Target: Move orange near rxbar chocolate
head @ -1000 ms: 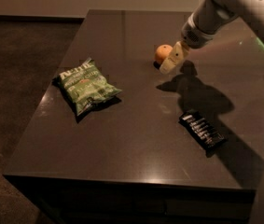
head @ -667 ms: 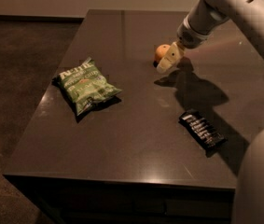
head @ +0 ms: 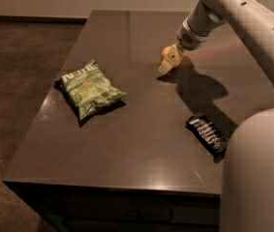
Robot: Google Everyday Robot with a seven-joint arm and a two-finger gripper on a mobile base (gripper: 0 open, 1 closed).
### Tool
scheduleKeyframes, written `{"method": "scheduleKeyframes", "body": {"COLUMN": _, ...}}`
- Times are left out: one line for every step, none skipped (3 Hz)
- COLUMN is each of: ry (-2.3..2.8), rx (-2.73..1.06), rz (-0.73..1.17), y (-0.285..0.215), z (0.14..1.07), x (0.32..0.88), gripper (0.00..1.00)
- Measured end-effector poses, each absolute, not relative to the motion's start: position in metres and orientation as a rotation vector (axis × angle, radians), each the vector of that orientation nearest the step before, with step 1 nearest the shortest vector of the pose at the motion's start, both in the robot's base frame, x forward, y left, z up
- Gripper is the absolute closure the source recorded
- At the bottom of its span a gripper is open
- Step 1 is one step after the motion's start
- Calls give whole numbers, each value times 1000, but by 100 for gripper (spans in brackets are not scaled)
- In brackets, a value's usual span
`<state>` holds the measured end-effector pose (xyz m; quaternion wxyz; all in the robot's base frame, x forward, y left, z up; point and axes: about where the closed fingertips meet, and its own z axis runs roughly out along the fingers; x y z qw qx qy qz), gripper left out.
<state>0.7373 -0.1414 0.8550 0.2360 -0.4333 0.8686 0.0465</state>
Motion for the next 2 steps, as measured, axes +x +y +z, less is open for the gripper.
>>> {"method": "scheduleKeyframes", "body": {"ry": 2385, "rx": -1198, "rz": 131, "y": -141, "z": 856, "x": 740, "gripper": 35}}
{"method": "scheduleKeyframes", "body": {"ry": 2387, "rx": -1213, "rz": 126, "y": -141, "z": 863, "x": 734, "gripper": 59}}
